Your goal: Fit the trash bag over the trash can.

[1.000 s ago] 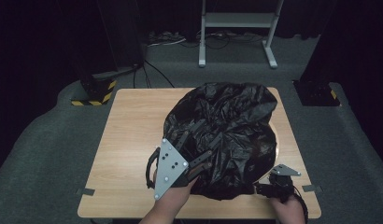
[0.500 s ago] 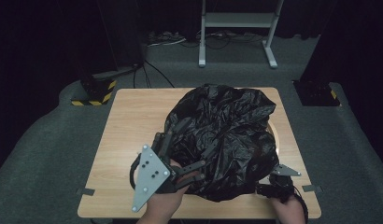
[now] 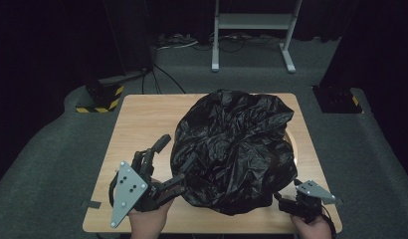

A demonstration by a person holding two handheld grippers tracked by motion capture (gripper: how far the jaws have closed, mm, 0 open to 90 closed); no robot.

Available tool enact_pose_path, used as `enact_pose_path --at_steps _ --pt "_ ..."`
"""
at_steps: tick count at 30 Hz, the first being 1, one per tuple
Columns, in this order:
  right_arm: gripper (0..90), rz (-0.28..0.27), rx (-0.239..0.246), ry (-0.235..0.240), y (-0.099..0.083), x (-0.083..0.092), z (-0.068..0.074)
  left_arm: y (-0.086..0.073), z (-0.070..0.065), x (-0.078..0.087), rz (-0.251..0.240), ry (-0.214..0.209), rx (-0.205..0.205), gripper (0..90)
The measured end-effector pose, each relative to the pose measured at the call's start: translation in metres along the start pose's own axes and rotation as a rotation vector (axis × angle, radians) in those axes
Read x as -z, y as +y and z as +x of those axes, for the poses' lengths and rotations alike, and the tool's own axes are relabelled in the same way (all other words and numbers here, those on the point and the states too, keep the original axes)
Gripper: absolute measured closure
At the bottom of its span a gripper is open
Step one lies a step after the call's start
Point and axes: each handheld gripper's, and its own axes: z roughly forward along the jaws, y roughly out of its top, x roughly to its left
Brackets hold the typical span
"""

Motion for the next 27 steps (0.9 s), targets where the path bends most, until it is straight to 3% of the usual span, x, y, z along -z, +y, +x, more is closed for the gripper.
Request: enact_pose_path --at_steps 3,4,6,8,9,10,12,13,14,15,18,19,20,22,24,27 --pt "15.0 -0.035 -0.007 0.001 0.003 0.013 0.002 -0.004 0.006 0.006 0.004 0.013 0.018 29.7" --pt "15.0 -0.103 -0.001 -0.007 0.010 0.032 0.004 -0.008 0.009 0.011 0.011 0.024 0.028 29.7" --pt "15.0 -0.127 -0.004 -0.009 0.013 0.039 0.004 -0.011 0.011 0.013 0.020 0.026 0.028 29.7" --pt "15.1 -0.225 -0.002 -0.020 0.026 0.067 0.006 -0.017 0.013 0.018 0.027 0.035 0.040 29.5" --pt "15.1 -0.225 -0.002 -0.020 0.026 0.067 0.006 -0.017 0.013 0.018 0.027 0.035 0.040 29.5" --pt "15.0 -0.291 -0.003 -0.031 0.037 0.087 0.006 -0.020 0.014 0.020 0.038 0.038 0.046 29.5" --pt "15.0 -0.314 -0.005 -0.037 0.040 0.094 0.006 -0.021 0.015 0.020 0.039 0.043 0.055 29.5" --pt "15.1 -0.389 -0.015 -0.042 0.051 0.113 0.005 -0.024 0.015 0.019 0.048 0.042 0.053 29.5" --pt "15.1 -0.389 -0.015 -0.042 0.051 0.113 0.005 -0.024 0.015 0.019 0.048 0.042 0.053 29.6" --pt "17.0 -0.453 -0.027 -0.038 0.063 0.129 0.005 -0.028 0.015 0.017 0.065 0.046 0.051 29.8" --pt "20.4 -0.504 -0.027 -0.020 0.075 0.140 0.009 -0.032 0.014 0.015 0.073 0.046 0.048 30.0" --pt "25.0 -0.557 -0.003 0.008 0.092 0.149 0.017 -0.034 0.014 0.014 0.078 0.042 0.051 30.1" --pt "25.0 -0.557 -0.003 0.008 0.092 0.149 0.017 -0.034 0.014 0.014 0.078 0.042 0.051 30.2" --pt "32.6 -0.573 0.026 0.054 0.110 0.148 0.029 -0.036 0.012 0.012 0.083 0.040 0.050 30.3" --pt "34.7 -0.566 0.030 0.063 0.112 0.146 0.032 -0.037 0.012 0.012 0.086 0.040 0.049 30.7" --pt "41.9 -0.521 0.030 0.092 0.114 0.130 0.038 -0.038 0.012 0.012 0.092 0.039 0.052 30.8"
